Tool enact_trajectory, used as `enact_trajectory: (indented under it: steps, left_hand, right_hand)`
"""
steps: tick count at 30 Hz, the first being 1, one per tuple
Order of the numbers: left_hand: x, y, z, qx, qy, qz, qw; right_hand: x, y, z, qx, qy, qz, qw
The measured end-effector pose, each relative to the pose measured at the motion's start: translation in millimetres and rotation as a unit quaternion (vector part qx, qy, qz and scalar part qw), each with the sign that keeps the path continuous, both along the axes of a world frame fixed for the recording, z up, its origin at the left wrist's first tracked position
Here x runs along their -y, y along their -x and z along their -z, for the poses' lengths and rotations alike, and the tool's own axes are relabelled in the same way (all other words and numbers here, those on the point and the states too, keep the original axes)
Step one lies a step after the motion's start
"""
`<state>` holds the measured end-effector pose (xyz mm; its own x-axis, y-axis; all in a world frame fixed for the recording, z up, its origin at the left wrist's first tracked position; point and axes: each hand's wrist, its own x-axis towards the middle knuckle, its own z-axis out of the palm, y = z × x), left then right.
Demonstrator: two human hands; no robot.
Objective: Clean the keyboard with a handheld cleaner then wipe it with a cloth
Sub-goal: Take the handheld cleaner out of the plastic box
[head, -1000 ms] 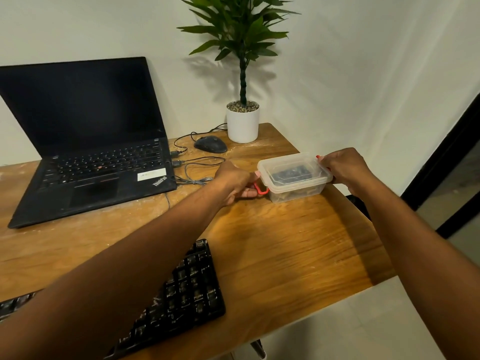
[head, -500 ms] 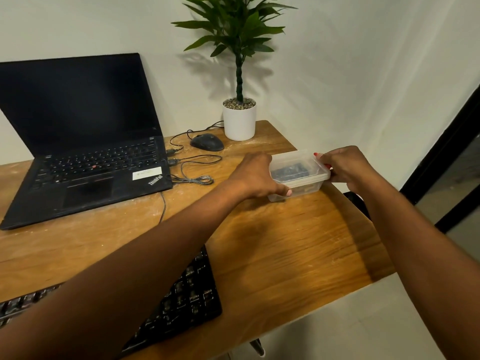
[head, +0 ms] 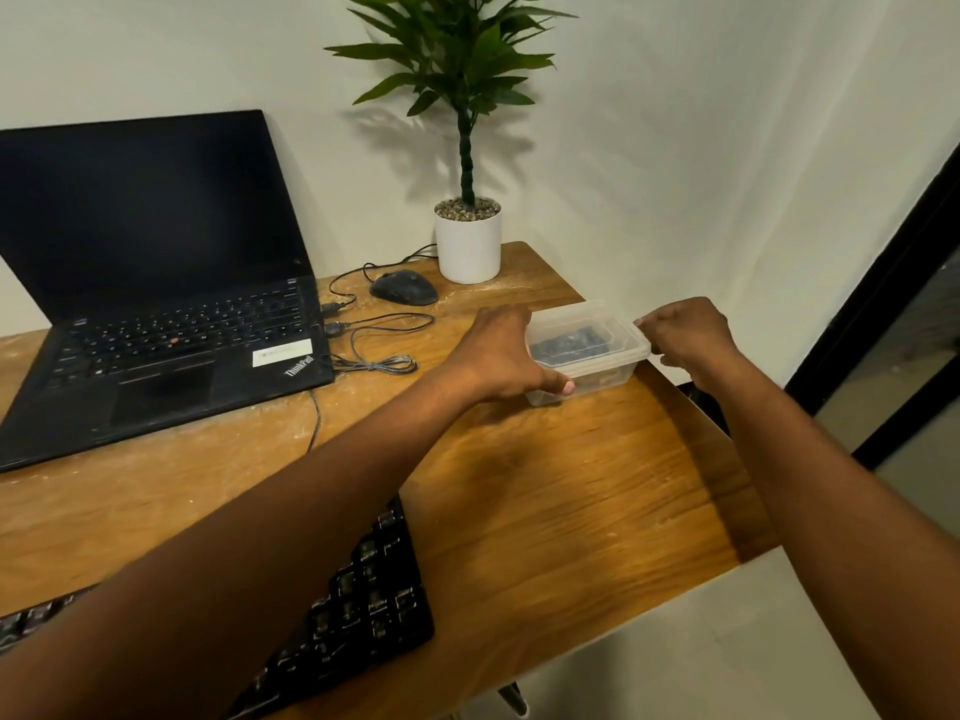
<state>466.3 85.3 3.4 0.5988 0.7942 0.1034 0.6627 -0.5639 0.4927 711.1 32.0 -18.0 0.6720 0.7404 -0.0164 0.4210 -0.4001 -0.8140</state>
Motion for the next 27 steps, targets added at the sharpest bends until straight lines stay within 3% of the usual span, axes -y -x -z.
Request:
enact_trajectory:
  steps: [4,16,27]
  left_hand:
    - [-1.0,-0.1,3.1,0.011,0.004,-0.005,1.0]
    - [10.2,-0.4,-16.2,0.048,-0.013,-0.008,0.999]
    - [88.8,6.7,-17.5,0.042,0.004,0.023,0.999]
  right_hand:
    - [6.2,6.5,-14.2,-0.009,-0.071,-0.024,0.997]
    - [16.1,12.6,-29.7,0.022,-0.092,-0.041,0.995]
    - [97.1,16.7,-38.3,0.05,-0.048,-0.048,0.996]
